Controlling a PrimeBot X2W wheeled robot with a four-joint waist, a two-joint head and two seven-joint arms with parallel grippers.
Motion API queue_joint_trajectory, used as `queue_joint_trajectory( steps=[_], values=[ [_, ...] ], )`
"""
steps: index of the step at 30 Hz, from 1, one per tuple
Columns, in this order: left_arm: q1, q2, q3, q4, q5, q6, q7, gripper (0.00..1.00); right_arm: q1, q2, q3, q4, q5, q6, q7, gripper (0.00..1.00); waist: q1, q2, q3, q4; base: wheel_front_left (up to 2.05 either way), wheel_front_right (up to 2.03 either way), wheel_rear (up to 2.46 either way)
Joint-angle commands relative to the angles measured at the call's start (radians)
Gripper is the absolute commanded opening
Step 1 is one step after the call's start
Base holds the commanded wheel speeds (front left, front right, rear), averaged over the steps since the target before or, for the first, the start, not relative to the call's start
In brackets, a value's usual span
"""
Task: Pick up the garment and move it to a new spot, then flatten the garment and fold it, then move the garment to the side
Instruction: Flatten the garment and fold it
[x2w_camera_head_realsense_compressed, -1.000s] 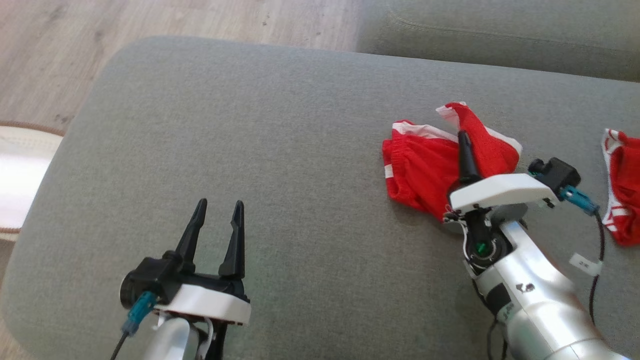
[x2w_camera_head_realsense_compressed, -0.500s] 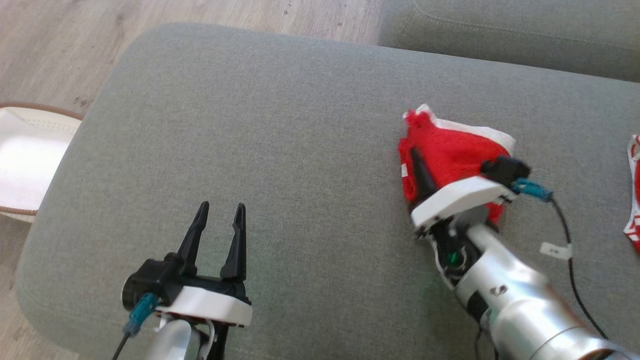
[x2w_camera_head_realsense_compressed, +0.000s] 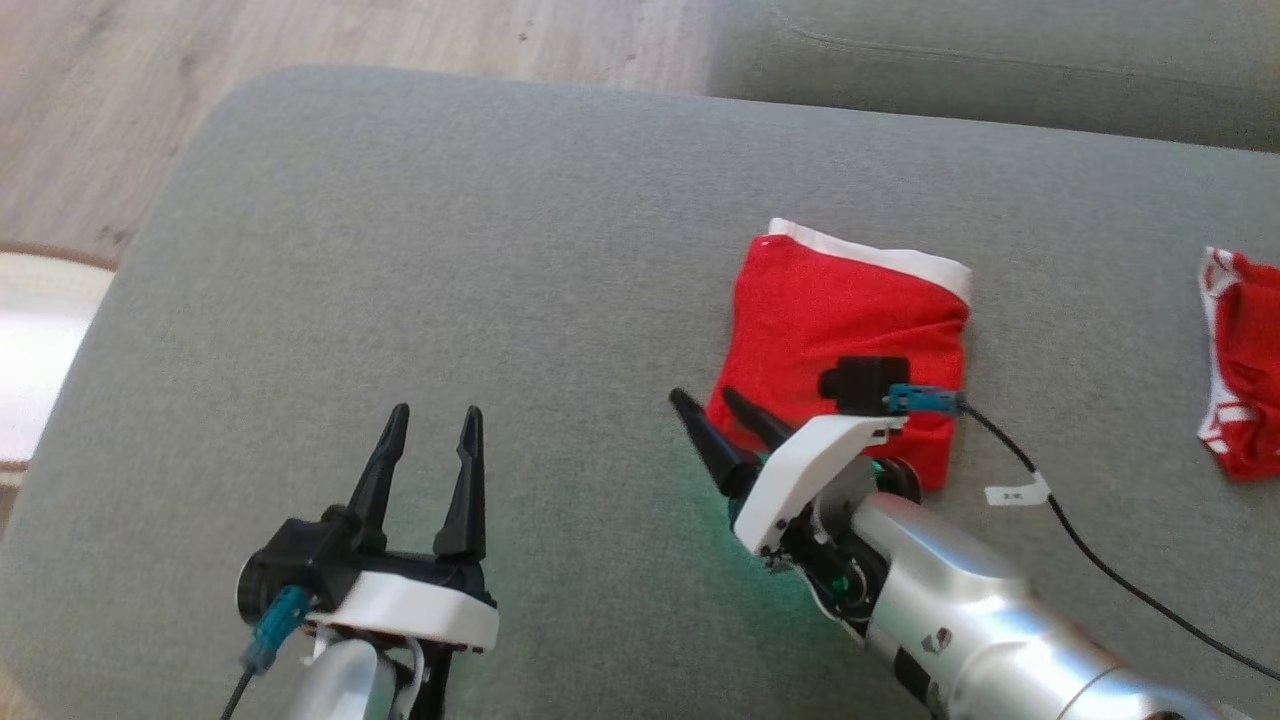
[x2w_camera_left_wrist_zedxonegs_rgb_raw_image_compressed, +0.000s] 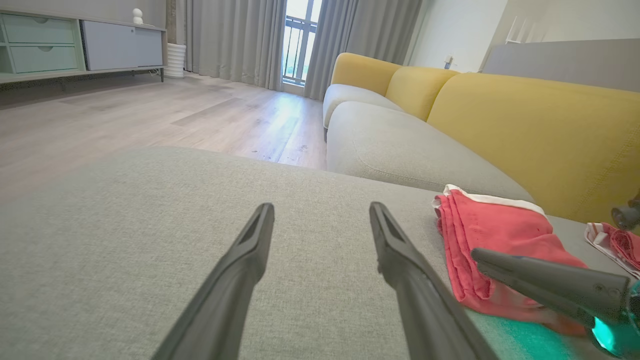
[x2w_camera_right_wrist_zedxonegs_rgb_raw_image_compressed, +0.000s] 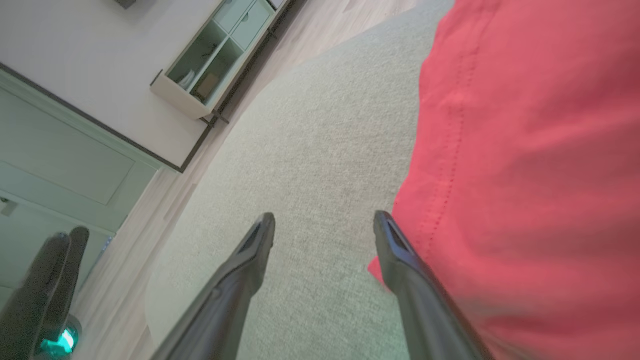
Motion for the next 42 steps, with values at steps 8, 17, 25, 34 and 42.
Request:
queue_joint_trajectory(
  steps=[8,17,25,34,42],
  values=[
    [-0.049,0.009,0.05,-0.055,-0.005,0.004,-0.01,1.0,-0.064,0.014,0.016,-0.026,-0.114,-0.001,-0.103,1.0,0.0,0.0,-0.02,-0.091,0.0,0.0,0.0],
    [-0.066,0.009,0.062,-0.137,-0.053,0.004,-0.01,1.0,-0.059,-0.1,-0.437,-0.066,-0.522,-0.001,-0.138,1.0,0.0,0.0,-0.024,-0.183,0.0,0.0,0.0],
    [-0.074,0.009,0.062,-0.176,-0.038,0.001,-0.01,1.0,0.282,-0.032,-0.897,-0.438,-0.938,-0.001,-0.139,1.0,0.0,0.0,-0.018,-0.235,0.0,0.0,0.0],
    [-0.048,0.009,0.056,-0.167,-0.029,-0.007,-0.01,1.0,0.453,0.013,-0.997,-0.61,-1.043,-0.001,-0.133,1.0,0.0,0.0,-0.017,-0.247,0.0,0.0,0.0],
    [-0.055,0.009,0.027,-0.165,-0.03,-0.012,-0.01,1.0,0.447,0.014,-0.964,-0.639,-1.056,-0.001,-0.099,0.0,0.0,0.0,0.007,-0.199,0.0,0.0,0.0]
  ],
)
